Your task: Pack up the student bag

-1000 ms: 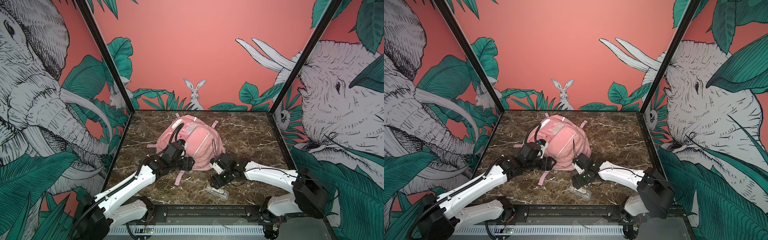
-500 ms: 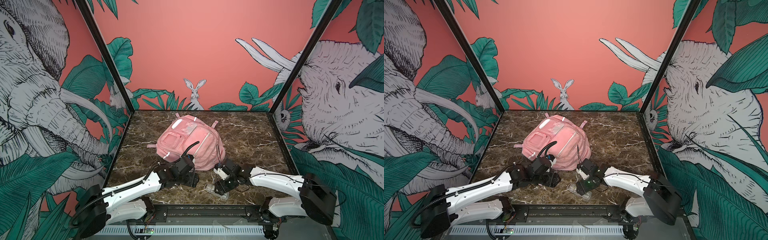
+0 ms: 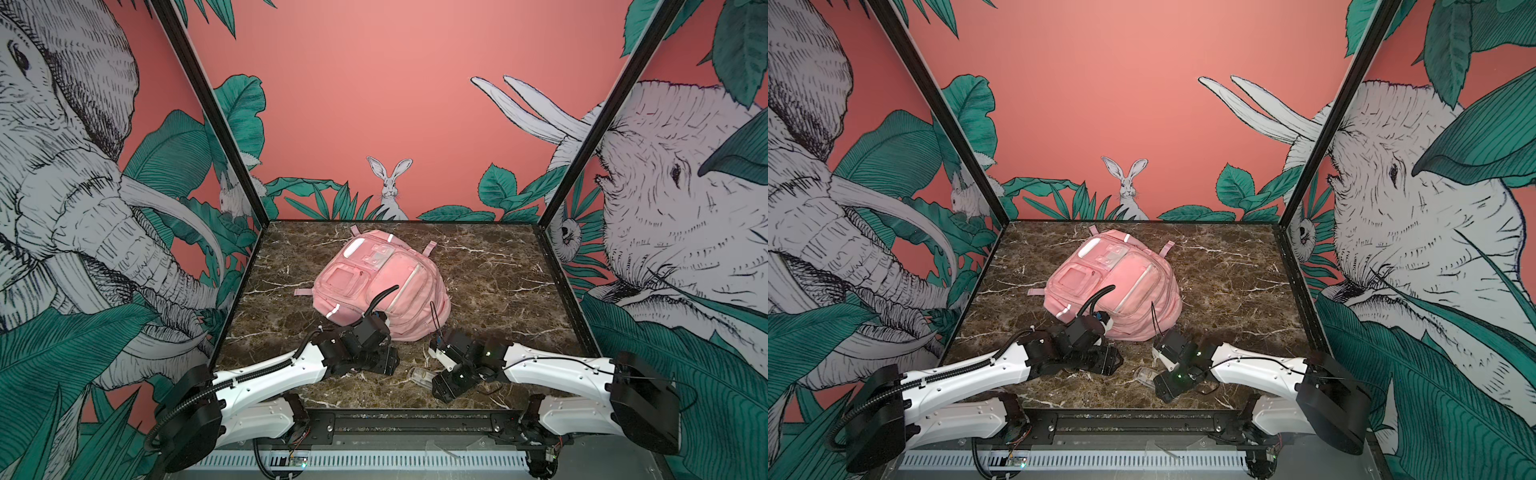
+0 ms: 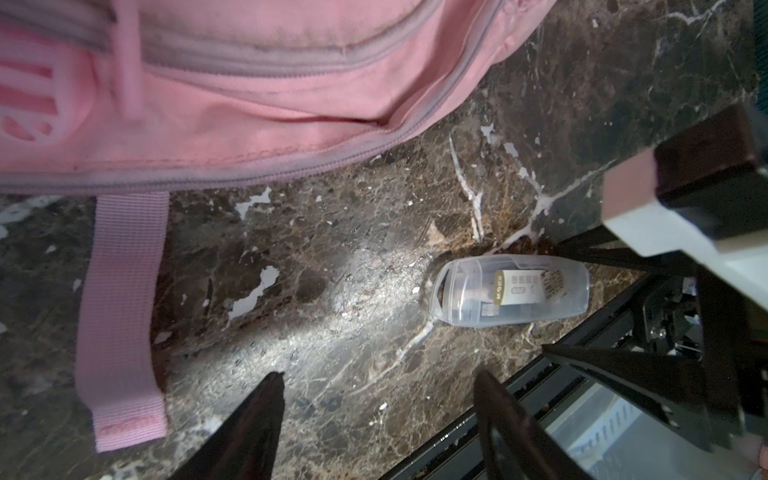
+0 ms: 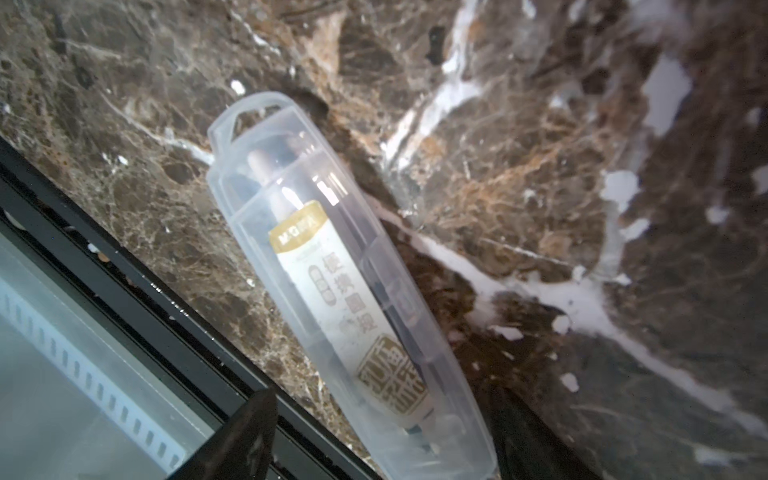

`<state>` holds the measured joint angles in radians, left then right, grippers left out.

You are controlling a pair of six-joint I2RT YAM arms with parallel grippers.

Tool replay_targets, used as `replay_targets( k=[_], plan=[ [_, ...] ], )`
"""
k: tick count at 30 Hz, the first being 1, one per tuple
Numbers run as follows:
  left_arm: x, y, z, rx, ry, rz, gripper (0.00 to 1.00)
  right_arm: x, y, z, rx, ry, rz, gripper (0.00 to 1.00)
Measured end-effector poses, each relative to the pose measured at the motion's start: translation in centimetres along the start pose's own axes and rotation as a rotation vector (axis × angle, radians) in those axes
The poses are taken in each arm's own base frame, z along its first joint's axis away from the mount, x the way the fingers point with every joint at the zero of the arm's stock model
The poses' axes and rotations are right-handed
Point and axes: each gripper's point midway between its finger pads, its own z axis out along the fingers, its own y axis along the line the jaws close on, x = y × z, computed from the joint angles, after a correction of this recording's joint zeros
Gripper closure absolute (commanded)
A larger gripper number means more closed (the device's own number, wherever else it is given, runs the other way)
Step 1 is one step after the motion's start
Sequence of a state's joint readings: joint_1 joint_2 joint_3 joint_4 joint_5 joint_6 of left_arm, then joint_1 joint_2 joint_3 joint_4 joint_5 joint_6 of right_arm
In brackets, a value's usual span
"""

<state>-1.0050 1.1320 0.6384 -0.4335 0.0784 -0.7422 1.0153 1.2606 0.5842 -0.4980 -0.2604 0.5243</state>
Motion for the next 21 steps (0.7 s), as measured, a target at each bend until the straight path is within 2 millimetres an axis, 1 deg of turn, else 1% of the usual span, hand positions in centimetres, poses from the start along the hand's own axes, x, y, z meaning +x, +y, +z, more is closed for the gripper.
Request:
replay_targets(
  k=[5,10,13,16,18,21],
  plan=[
    [0.8,0.2,0.3,-0.001,0.016,-0.005,0.27,0.0,1.1,0.3,-0.017,-0.013,-0.008,0.21],
    [1.5,0.6,0.5,-0.007,0.02,-0.018,0.28,0.2,3.1,0.7,-0.074,-0.023,-0.021,0.22],
    [1.6,0.7,0.4,-0.009,0.015,-0.031,0.29,0.4,4.1,0.9,-0.107,-0.021,-0.023,0.22],
    [1.7,0.9,0.1,0.0,-0.005,-0.045,0.3,0.0,6.3,1.6,-0.151,-0.028,-0.054,0.22],
    [1.8,0.8,-0.1,0.007,-0.012,-0.051,0.29,-0.5,7.9,2.1,-0.188,-0.031,-0.076,0.22],
    [1.9,0.7,-0.1,0.009,-0.012,-0.05,0.3,-1.4,9.8,2.7,-0.237,-0.041,-0.097,0.22]
  ],
)
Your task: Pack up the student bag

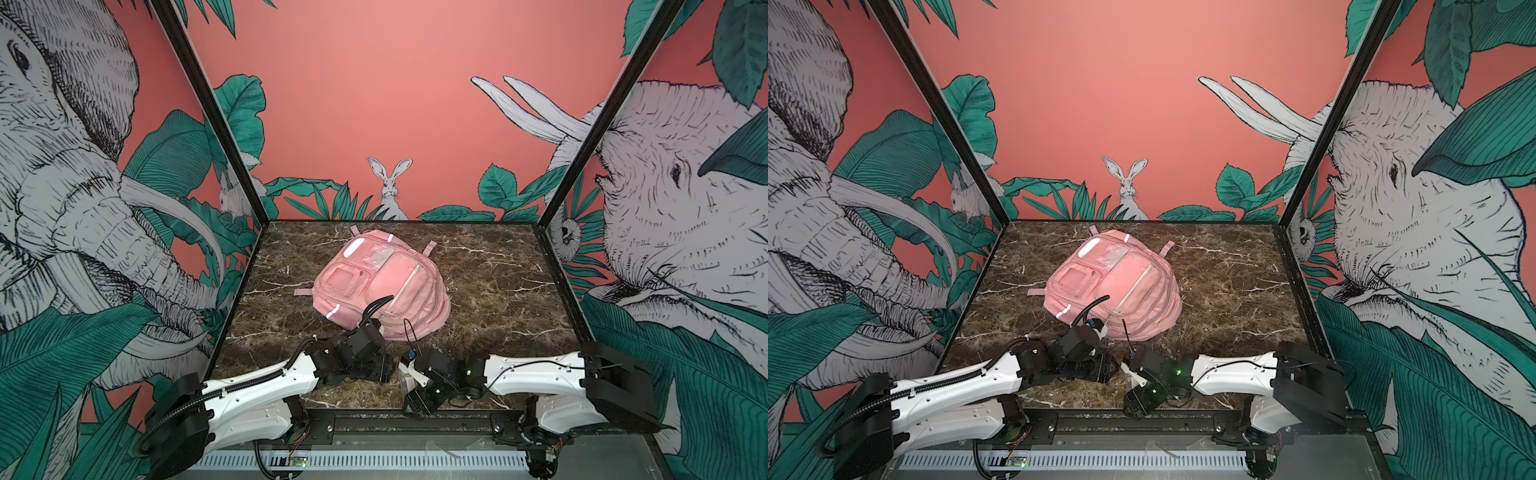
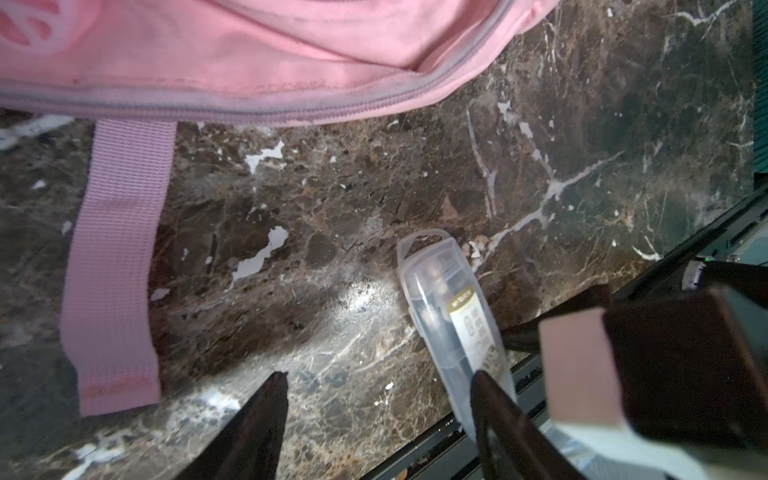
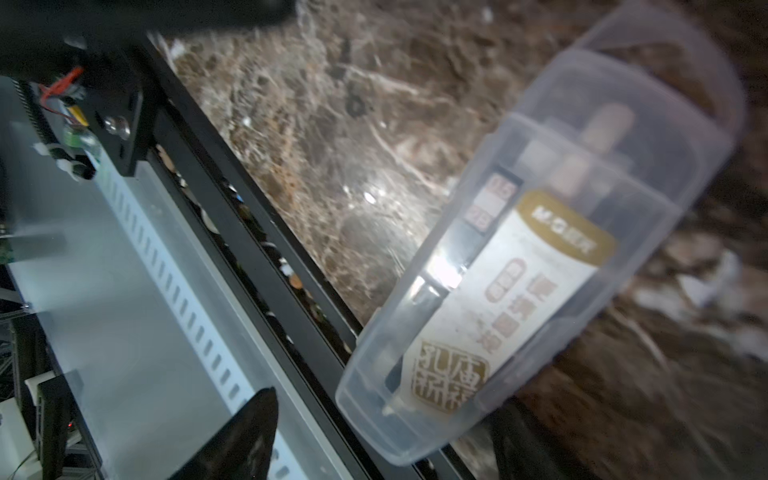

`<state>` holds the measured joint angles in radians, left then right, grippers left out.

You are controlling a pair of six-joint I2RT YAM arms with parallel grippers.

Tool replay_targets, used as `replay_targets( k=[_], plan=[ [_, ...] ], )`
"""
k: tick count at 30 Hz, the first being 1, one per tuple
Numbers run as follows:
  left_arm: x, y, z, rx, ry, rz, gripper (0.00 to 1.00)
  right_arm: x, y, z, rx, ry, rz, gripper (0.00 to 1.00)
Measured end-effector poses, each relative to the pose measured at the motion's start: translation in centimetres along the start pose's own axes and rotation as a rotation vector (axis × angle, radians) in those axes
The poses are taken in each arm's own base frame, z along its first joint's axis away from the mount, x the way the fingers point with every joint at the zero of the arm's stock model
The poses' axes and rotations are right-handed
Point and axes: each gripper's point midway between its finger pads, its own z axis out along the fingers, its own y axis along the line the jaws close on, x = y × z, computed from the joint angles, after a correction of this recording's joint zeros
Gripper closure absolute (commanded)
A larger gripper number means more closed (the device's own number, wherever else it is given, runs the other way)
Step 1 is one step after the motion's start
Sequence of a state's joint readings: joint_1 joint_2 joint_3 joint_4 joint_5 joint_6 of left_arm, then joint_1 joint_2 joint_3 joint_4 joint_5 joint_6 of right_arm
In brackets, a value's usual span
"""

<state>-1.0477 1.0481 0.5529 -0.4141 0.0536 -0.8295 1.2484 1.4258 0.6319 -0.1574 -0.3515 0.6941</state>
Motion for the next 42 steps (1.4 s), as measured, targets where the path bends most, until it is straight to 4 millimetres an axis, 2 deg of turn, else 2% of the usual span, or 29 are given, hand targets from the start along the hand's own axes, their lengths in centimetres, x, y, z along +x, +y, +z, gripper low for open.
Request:
replay_targets(
  k=[3,7,10,13,16,18,21,24,30,36,42],
  plan=[
    [0.2,0.2,0.1,-0.02,-0.001,0.003,0.3,-0.8,0.8,0.5,-0.023,-0.016,-0.004,0.22],
    [0.7,0.2,0.4,-0.047,0.011,0.02,0.3,-0.9,0.5,0.2,-0.008,-0.032,-0.006,0.21],
    [1.1,-0.6,1.0,-0.057,0.038,0.048,0.3,-0.7,-0.3,-1.3,0.029,-0.081,-0.012,0.21],
    [1.4,-1.6,1.8,-0.074,0.067,0.08,0.3,-0.6,-1.2,-3.8,0.07,-0.149,-0.012,0.21],
    [1.4,-2.9,2.8,-0.082,0.085,0.109,0.3,-0.5,-3.3,-6.3,0.139,-0.221,0.018,0.21],
    [1.4,-3.9,3.5,-0.085,0.096,0.127,0.32,0.0,-5.4,-7.8,0.204,-0.258,0.06,0.22],
    [1.2,-5.1,4.4,-0.092,0.107,0.143,0.33,1.1,-8.5,-9.8,0.321,-0.286,0.124,0.24],
    [1.0,-5.4,5.2,-0.111,0.108,0.141,0.35,2.1,-10.5,-10.9,0.407,-0.292,0.165,0.25],
    [1.0,-4.0,5.3,-0.192,0.108,0.123,0.35,3.5,-12.6,-11.6,0.494,-0.283,0.216,0.26],
    [0.1,-4.4,4.8,-0.216,0.093,0.123,0.35,3.6,-13.0,-11.4,0.513,-0.27,0.23,0.25],
    [0.8,-3.9,6.0,-0.247,0.133,0.123,0.35,3.8,-13.3,-10.9,0.527,-0.242,0.234,0.23]
  ],
)
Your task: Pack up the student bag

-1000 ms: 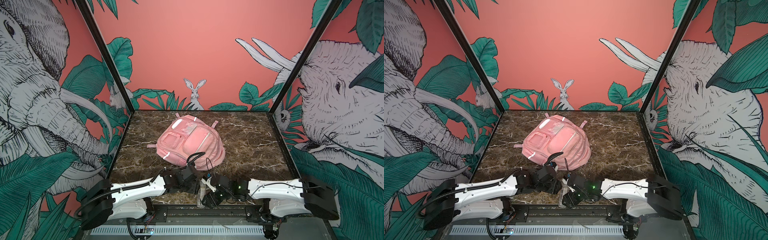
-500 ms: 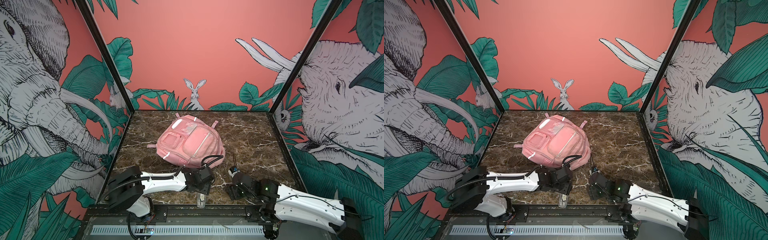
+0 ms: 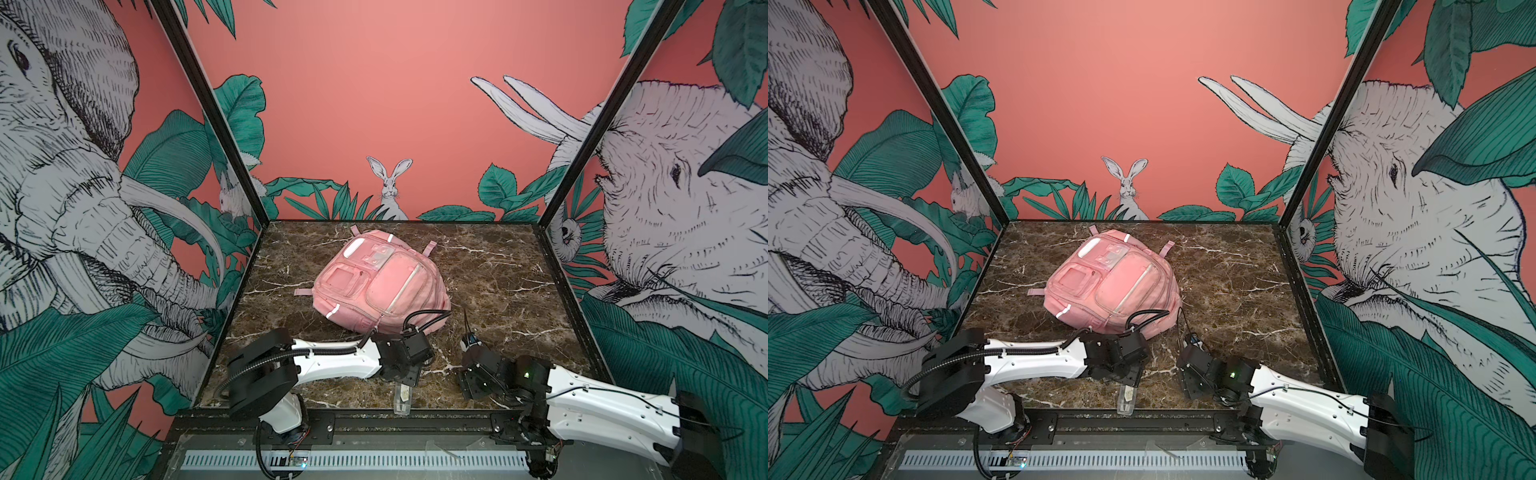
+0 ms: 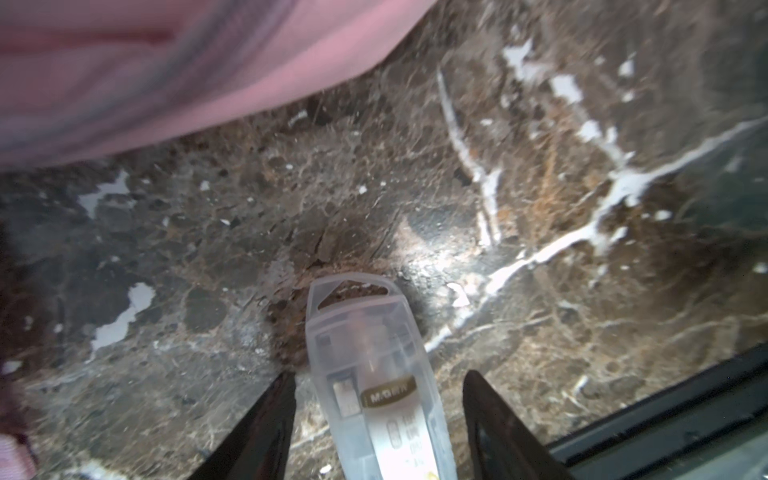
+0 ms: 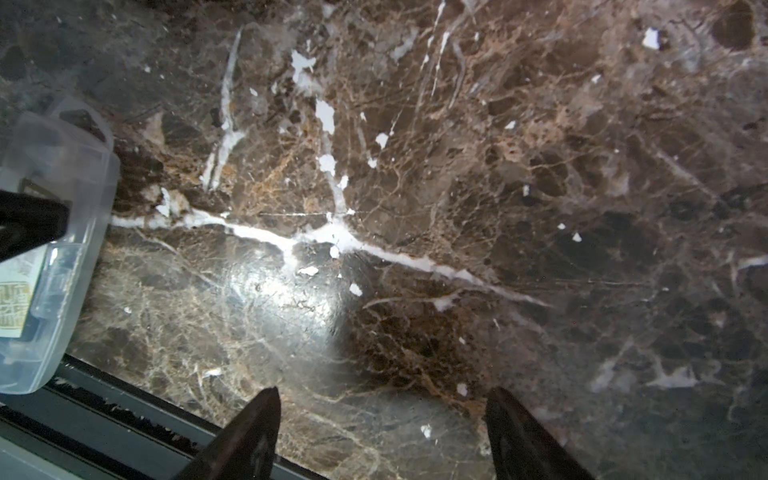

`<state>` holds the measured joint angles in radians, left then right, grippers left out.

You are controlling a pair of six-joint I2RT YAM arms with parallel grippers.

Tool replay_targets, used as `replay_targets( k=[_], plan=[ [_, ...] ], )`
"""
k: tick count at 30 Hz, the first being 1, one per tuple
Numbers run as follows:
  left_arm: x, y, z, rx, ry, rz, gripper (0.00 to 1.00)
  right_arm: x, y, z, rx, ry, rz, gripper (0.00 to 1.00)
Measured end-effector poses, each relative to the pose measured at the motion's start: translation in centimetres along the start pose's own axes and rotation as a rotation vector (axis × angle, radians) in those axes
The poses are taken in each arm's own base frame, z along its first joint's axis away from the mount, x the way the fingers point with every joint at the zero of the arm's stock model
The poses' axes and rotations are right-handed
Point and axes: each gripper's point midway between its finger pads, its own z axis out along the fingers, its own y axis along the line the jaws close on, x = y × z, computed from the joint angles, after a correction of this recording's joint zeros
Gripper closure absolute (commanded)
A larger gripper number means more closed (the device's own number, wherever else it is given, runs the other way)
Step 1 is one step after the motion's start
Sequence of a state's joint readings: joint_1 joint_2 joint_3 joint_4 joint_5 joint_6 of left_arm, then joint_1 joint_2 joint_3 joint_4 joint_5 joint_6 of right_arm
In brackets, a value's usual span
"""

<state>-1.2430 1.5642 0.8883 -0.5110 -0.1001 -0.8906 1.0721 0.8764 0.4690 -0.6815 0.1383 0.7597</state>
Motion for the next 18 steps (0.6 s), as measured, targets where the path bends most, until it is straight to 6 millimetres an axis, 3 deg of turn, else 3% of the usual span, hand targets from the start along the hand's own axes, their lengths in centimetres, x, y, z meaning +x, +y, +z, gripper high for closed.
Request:
replay_targets(
  k=[9,18],
  plan=[
    [1.6,-0.3,0.4,0.01,0.058,0.01,0.32,-0.4,0.5,0.3,-0.022,-0.018,0.026,0.22],
    [5.6,-1.6,0.0,0.008,0.141,0.088,0.31,0.6,0.3,1.8,-0.007,0.023,0.032,0.22]
  ],
)
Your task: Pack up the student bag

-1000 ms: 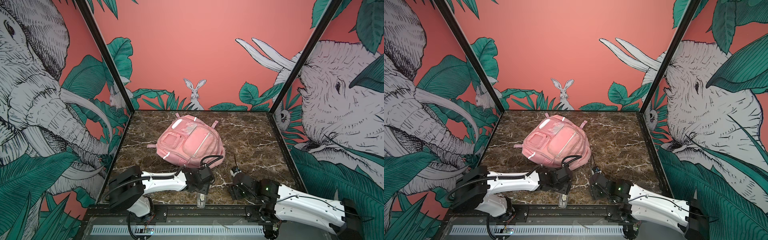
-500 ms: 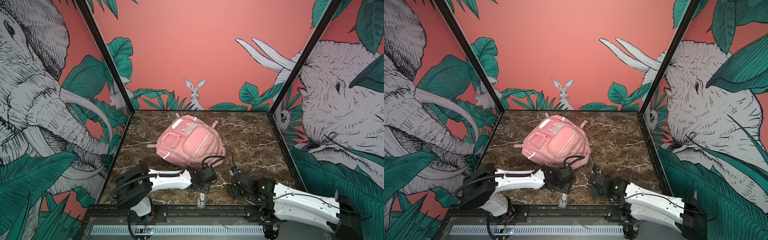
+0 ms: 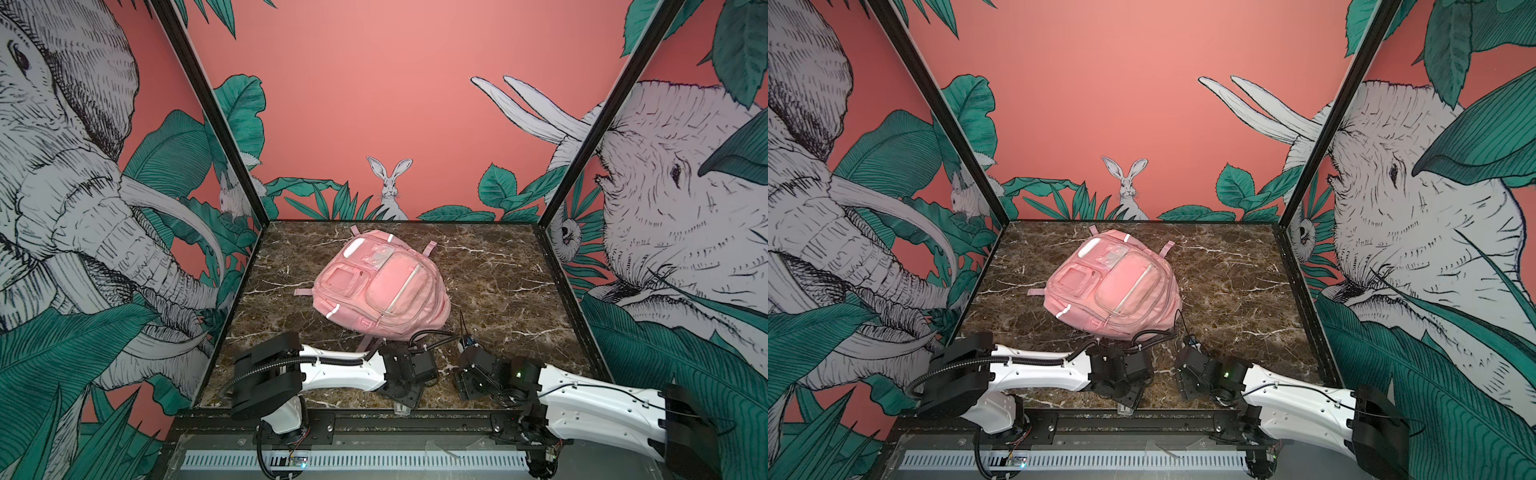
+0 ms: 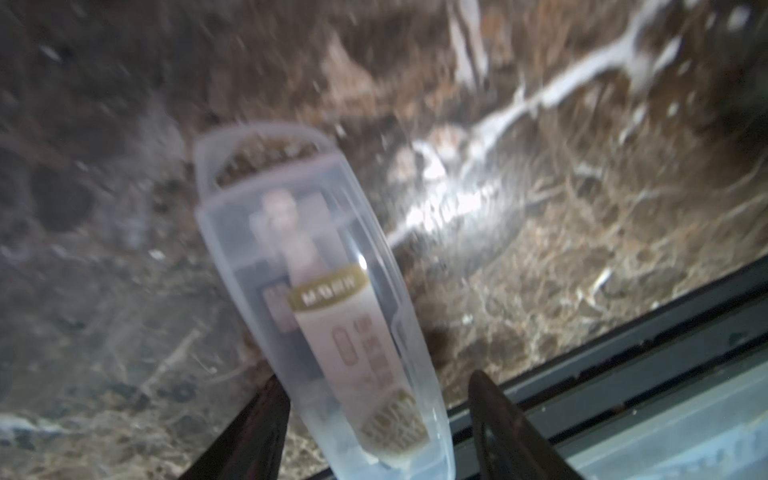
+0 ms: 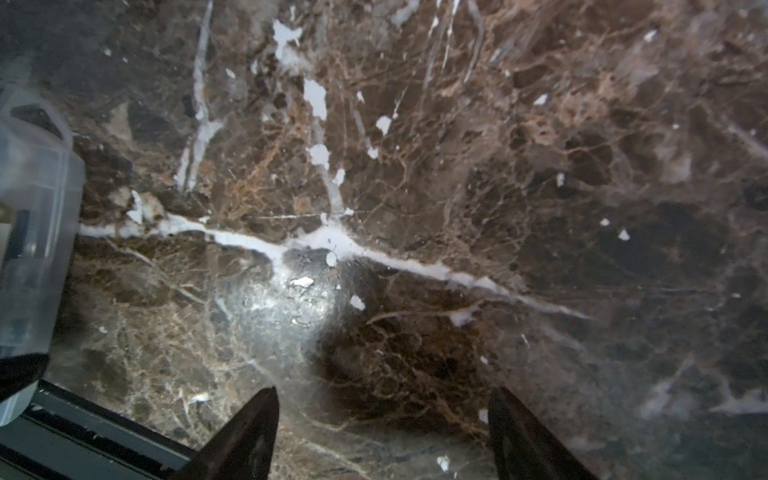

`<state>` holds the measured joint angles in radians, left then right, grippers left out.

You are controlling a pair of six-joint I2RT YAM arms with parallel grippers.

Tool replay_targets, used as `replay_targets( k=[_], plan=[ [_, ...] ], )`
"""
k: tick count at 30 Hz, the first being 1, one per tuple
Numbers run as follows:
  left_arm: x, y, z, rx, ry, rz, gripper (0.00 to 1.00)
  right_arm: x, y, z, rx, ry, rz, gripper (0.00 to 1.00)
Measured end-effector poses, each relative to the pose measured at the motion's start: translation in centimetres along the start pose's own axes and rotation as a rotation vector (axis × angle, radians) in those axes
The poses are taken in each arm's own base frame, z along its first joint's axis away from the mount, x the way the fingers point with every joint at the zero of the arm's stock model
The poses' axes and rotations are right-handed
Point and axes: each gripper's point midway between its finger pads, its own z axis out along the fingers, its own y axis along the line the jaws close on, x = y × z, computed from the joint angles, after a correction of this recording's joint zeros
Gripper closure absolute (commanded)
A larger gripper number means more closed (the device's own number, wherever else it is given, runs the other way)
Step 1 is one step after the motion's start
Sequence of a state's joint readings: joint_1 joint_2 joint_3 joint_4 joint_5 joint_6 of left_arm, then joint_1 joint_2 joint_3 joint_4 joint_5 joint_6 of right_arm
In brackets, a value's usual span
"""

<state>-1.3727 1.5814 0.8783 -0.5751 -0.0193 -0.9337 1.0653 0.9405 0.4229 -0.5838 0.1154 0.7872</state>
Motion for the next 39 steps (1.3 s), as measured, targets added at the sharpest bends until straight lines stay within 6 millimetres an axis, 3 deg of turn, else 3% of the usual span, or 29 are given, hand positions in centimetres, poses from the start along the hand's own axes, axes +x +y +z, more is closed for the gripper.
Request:
replay_targets(
  k=[9,17,25,34,39],
  plan=[
    [1.1,-0.2,0.3,-0.025,0.0,-0.027,0.33,0.2,0.2,0.9,-0.022,0.005,0.024,0.22],
    [0.8,0.3,0.4,-0.049,-0.021,-0.054,0.46,-0.1,0.5,1.1,-0.037,-0.009,0.032,0.22],
    [0.6,0.5,0.2,-0.042,-0.048,-0.034,0.51,-0.4,0.9,1.1,-0.061,-0.019,0.038,0.23],
    [-0.9,0.6,-2.8,0.116,-0.198,-0.018,0.55,-2.1,3.1,0.0,-0.205,-0.116,0.079,0.23],
    [-1.5,1.3,-3.3,0.181,-0.255,-0.048,0.55,-4.1,5.4,-1.0,-0.345,-0.191,0.128,0.22]
  ],
)
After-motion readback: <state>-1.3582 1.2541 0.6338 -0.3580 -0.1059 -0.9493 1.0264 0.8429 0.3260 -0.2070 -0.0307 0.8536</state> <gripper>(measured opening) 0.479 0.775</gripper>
